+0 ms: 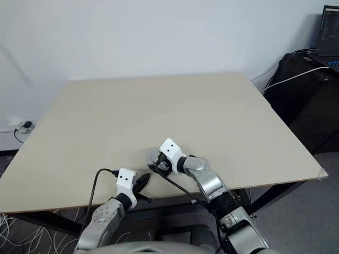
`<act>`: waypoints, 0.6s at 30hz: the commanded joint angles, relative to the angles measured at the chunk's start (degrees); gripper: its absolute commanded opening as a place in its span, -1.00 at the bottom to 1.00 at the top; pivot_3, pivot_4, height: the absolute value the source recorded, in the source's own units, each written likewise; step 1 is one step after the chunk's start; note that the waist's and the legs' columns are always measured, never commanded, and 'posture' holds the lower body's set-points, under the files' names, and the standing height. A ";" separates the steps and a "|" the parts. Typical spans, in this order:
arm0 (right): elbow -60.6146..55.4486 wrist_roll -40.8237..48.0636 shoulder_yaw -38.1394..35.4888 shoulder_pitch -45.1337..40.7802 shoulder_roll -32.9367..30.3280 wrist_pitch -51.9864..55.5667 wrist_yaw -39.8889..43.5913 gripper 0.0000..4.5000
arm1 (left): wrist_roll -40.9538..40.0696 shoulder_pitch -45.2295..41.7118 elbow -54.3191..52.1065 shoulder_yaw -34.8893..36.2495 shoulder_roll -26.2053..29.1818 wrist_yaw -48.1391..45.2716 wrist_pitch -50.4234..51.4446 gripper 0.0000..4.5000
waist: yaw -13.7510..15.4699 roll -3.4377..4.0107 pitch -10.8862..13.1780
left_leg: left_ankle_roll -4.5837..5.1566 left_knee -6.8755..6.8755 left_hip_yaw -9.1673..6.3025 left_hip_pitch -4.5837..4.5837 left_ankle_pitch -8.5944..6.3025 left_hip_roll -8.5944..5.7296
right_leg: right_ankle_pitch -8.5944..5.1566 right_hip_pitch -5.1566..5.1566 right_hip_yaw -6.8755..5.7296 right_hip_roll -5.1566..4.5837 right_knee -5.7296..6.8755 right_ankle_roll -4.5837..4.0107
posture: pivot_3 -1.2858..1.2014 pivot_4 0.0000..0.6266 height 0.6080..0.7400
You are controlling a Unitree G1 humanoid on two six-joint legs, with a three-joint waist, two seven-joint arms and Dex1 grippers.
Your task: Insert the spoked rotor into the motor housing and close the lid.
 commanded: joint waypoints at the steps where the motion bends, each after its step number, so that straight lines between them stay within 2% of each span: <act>1: 1.71 -0.85 -1.08 -2.37 0.36 -2.34 -0.36 0.97 | -0.53 -0.73 -2.00 0.44 -0.14 0.25 -1.20 -1.00 | 0.01 0.00 0.00 | 0.00 0.00 0.00 0.00 0.00 0.00 | 0.00 0.00 0.00 0.00 0.00 0.00 | 0.03 -1.00 1.00; 13: 9.28 -2.19 -2.48 -5.59 1.30 -4.78 -1.32 0.97 | -0.47 -0.86 -1.92 0.62 -0.11 0.35 -1.34 -1.00 | -0.06 0.02 -0.01 | 0.01 -0.01 0.00 0.03 0.01 -0.01 | 0.12 0.01 0.01 0.01 0.01 -0.19 | 0.03 -1.00 1.00; 16: 8.85 -2.24 -2.24 -5.09 1.27 -4.62 -0.65 0.72 | -0.47 -0.73 -2.00 0.65 -0.16 0.50 -1.41 -1.00 | -0.07 0.02 -0.01 | 0.07 -0.01 0.00 0.03 0.05 -0.01 | 0.11 0.01 0.01 0.01 0.01 -0.18 | 0.03 -1.00 1.00; 18: 8.72 -2.32 -2.23 -4.95 1.32 -4.57 -0.63 0.45 | -0.52 -0.78 -1.94 0.71 -0.14 0.53 -1.43 -1.00 | -0.05 0.03 -0.01 | 0.08 -0.01 0.00 0.03 0.05 -0.01 | 0.11 0.01 0.01 0.01 0.01 -0.17 | 0.03 -1.00 1.00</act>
